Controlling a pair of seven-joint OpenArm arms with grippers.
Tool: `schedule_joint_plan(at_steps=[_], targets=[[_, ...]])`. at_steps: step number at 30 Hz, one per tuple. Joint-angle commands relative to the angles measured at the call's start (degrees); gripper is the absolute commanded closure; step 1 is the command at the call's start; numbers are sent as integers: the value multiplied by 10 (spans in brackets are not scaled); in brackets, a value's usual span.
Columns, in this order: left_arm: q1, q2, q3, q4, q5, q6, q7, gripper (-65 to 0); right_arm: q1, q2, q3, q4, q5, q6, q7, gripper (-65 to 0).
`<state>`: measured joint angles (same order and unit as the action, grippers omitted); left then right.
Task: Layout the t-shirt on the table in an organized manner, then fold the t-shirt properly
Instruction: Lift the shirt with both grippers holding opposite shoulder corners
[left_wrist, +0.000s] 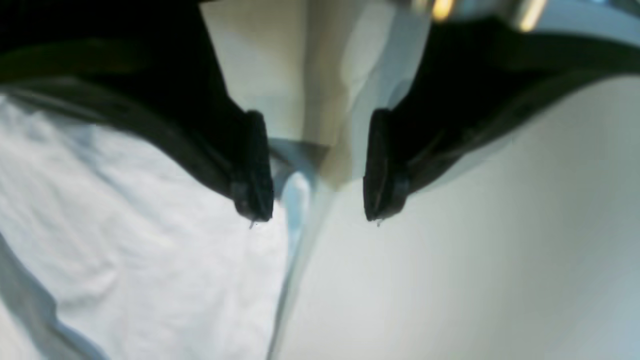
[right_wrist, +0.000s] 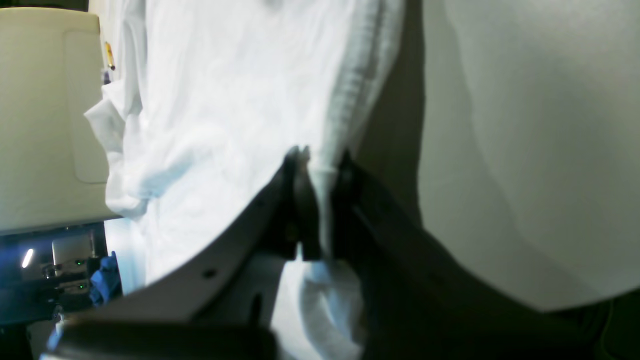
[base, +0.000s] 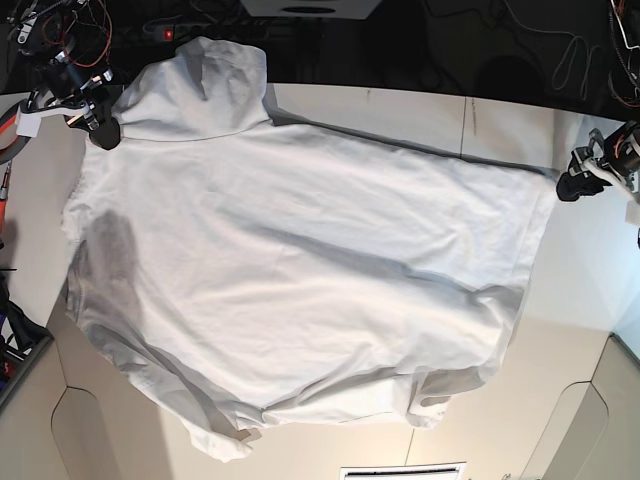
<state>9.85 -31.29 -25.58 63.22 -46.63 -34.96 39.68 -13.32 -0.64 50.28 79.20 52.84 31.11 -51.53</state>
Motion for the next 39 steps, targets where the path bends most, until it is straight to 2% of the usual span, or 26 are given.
schedule_joint_plan(at_steps=[1,9,13,14,15,17,22,27,31,35,39], targets=[[0,-11,-5,8,-13,-2,-9,-330,1,6,3,7,12,6,3,0],[5,28,-4,8,-38,-2,-7,-330,1,6,3,7,12,6,3,0],[5,35,-4,8,-42,-2,-9,-325,1,7,3,7,12,6,3,0],[5,35,-4,8,-47,-2,-9,-286,1,7,3,7,12,6,2,0],[5,35,-4,8,-51,-2,-9,-209,1,7,3,7,16,6,-3,0],[5,35,-4,8,-60,-2,-8,-9,1,7,3,7,37,6,-27,0],[7,35,-8,8,-90,-4,23,0,-18,7,3,32,47,9,-40,0],[14,35,-37,9,-164,-48,87,0,-47,10,12,87,43,9,-40,0],[27,35,-70,9,-210,-50,118,0,-62,10,23,124,30,9,-40,0],[49,35,-89,9,-233,-50,134,0,-66,25,24,132,25,9,-40,0],[71,35,-103,9,-303,-50,192,0,-66,34,24,132,20,8,-40,0]])
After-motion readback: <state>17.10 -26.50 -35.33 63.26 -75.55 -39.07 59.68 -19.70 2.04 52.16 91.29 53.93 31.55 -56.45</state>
